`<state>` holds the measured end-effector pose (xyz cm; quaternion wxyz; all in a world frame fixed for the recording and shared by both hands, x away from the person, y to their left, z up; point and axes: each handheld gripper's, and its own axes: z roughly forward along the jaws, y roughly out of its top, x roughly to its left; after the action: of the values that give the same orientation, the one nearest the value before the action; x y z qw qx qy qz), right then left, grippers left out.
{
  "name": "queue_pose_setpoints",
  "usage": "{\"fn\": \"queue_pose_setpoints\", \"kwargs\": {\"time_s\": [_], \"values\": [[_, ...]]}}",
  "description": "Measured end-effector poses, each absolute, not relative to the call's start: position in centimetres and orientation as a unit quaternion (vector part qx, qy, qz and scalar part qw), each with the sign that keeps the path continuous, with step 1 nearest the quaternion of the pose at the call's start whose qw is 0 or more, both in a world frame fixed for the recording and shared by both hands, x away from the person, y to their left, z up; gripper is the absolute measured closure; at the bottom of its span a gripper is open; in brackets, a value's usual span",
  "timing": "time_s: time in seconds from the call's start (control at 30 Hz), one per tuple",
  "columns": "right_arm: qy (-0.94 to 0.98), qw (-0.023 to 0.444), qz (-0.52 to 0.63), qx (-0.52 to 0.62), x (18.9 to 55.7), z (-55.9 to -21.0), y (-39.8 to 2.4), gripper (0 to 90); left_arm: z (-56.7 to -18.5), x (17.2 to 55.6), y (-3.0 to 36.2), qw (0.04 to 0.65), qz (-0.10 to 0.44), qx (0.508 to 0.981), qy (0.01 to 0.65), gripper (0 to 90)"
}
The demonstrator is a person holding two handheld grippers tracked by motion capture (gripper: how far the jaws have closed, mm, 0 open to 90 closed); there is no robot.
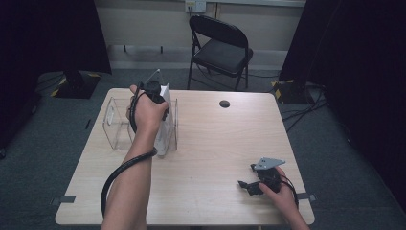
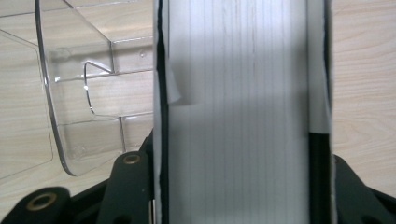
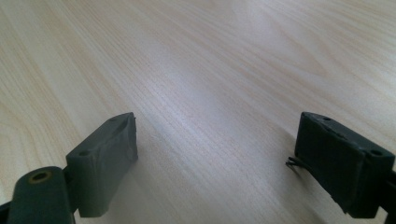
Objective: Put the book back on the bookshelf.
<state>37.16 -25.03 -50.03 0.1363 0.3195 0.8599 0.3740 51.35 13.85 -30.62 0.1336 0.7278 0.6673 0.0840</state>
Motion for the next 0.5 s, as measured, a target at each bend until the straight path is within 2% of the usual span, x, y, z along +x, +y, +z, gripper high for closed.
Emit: {"fn": "queue_pose_setpoints", "kwargs": {"time_s": [0.5], "values": [[0.86, 0.136, 0.374, 0.319, 37.17, -50.03, -25.05, 12.1, -30.94, 51.34, 12.99, 0.141, 0.103, 0.723, 0.669, 52.9]]}}
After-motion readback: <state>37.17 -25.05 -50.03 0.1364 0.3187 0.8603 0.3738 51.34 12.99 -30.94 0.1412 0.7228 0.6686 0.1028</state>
